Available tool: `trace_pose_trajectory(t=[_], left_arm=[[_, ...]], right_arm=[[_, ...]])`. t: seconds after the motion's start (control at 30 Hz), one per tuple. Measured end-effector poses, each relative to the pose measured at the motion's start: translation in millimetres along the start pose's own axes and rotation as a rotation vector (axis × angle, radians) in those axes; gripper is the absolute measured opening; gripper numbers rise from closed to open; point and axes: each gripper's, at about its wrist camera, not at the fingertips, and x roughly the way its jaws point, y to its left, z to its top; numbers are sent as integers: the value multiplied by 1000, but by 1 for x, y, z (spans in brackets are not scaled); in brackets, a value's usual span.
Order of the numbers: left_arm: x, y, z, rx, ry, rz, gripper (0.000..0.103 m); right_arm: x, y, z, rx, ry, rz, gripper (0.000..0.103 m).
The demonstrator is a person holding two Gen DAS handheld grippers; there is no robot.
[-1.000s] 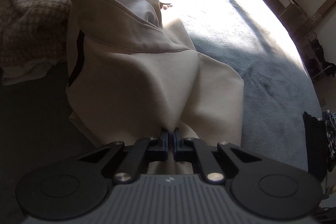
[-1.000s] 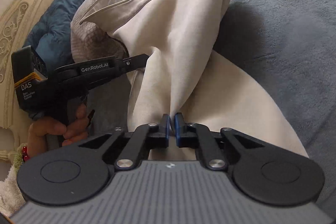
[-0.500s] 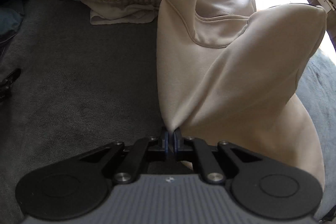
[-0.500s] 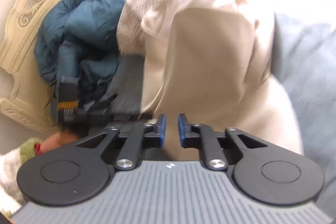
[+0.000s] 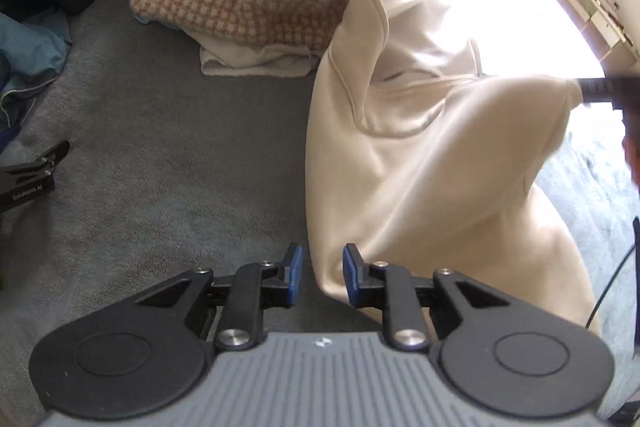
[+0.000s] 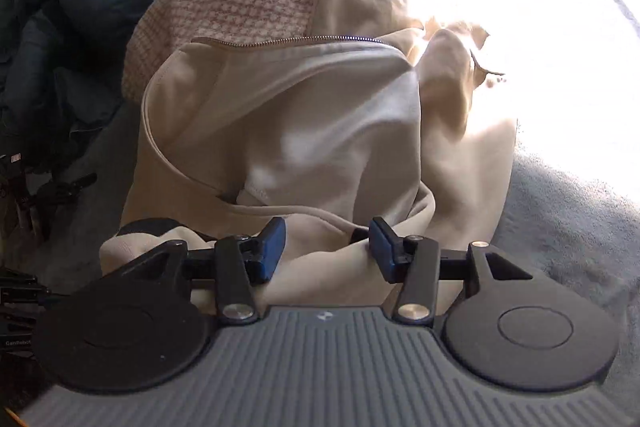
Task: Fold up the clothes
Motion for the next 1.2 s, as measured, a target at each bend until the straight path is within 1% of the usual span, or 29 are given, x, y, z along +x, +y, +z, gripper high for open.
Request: trace_pose_trajectory(t=[0.03,0.1,0.13,0.17,0.23,0.27,0.33,0.4,0.43,0.47,0.5,0.6,0.63,0.67,0.7,0.73,0.77,0.87,1.0,1.07,1.13,1.2], left_arm=[[-4,0,6,-17,-24,-21,27],[-7,-7,21,-29,-61,-100,39],[-5,-13,30,-22,-68,-140,48],[1,-19,38,-9,-68,-177,55],[14,-34,55,26,-63,-244,60],[25,-44,64,51,-54,-262,62],[49,-62,77,92,-8,-282,68],[71,-78,89,140,38,-277,68],[84,-89,92,188,80,-274,69],[96,-99,95,233,123,-259,69],[105,-107,96,262,149,-231,69],[129,-123,97,291,194,-175,65],[134,-124,97,288,199,-164,57],[135,-125,97,283,196,-154,41],[133,-124,96,269,188,-140,34],[129,-121,94,250,178,-127,23],[126,-117,93,224,170,-123,18],[99,-98,82,125,121,-118,14],[47,-79,49,76,23,-93,14],[23,-65,28,35,-10,-59,14],[7,-51,11,-7,-20,-16,14],[-13,-31,0,-90,-20,5,13]], right_arm=[[-3,3,-12,31,13,22,45],[-15,10,-41,61,42,39,45],[-18,13,-52,70,55,44,45],[-21,19,-68,80,79,57,45],[-15,27,-88,100,129,82,45],[-13,30,-98,108,151,89,43],[-9,36,-112,98,167,50,43],[-7,36,-119,103,172,34,43],[-7,34,-121,122,173,37,42],[-6,32,-121,139,170,42,41],[-7,29,-121,158,168,46,41],[-12,19,-123,217,157,67,41],[-14,17,-124,225,154,69,41],[-15,15,-124,228,151,69,41],[-17,13,-125,230,147,69,41],[-20,12,-125,233,142,71,41],[-23,11,-125,235,135,74,41],[-37,9,-126,219,108,81,41],[-66,3,-115,174,53,102,42],[-85,-2,-100,146,4,105,43],[-106,-7,-81,114,-56,102,43],[-119,-12,-53,96,-115,103,45]])
